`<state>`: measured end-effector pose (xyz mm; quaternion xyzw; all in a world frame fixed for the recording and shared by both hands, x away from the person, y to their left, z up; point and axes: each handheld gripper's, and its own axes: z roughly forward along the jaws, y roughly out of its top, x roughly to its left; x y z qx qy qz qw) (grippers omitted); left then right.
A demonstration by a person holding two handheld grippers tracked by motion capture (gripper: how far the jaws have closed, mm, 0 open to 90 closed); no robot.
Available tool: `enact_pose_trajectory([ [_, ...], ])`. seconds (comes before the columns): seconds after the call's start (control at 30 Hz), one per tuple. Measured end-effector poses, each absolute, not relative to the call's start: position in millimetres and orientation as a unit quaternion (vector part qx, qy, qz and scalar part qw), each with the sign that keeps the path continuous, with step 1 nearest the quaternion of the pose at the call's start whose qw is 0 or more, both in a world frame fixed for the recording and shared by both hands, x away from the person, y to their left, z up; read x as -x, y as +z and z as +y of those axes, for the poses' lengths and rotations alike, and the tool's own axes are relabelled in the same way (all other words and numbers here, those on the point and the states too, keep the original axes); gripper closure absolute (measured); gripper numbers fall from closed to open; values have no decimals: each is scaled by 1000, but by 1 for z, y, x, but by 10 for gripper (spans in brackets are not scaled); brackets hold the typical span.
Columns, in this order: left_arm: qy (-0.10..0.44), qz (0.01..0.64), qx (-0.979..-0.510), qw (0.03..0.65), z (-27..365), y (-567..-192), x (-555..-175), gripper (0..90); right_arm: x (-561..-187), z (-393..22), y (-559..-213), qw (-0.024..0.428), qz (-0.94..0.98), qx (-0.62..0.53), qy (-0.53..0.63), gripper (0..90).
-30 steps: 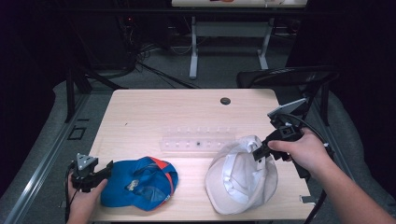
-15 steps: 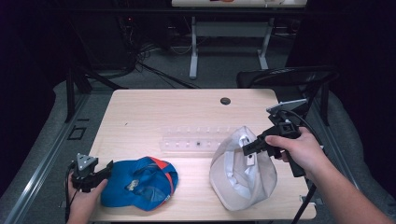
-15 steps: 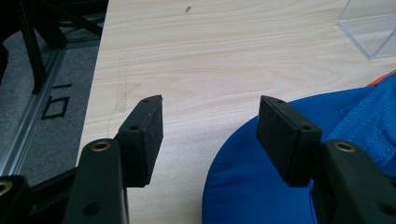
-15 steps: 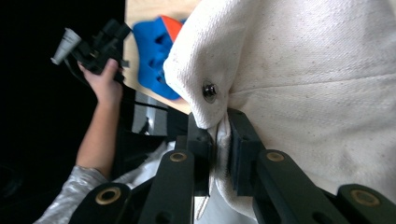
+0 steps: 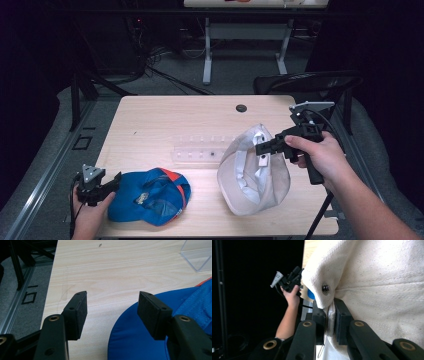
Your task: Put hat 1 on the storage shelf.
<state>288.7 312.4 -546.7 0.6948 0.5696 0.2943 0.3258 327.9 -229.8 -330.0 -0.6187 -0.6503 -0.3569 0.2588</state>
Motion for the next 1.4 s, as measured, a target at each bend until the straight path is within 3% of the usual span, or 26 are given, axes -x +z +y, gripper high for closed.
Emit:
enact_pose_trajectory([
  [0.7,279,537,-700,378,295,-529,-280,428,-359,-186,-304,250,-656,594,-392,811],
  [1.4,279,417,-758,417,203,-488,-276,437,-405,-141,-295,233,-642,603,-412,811],
])
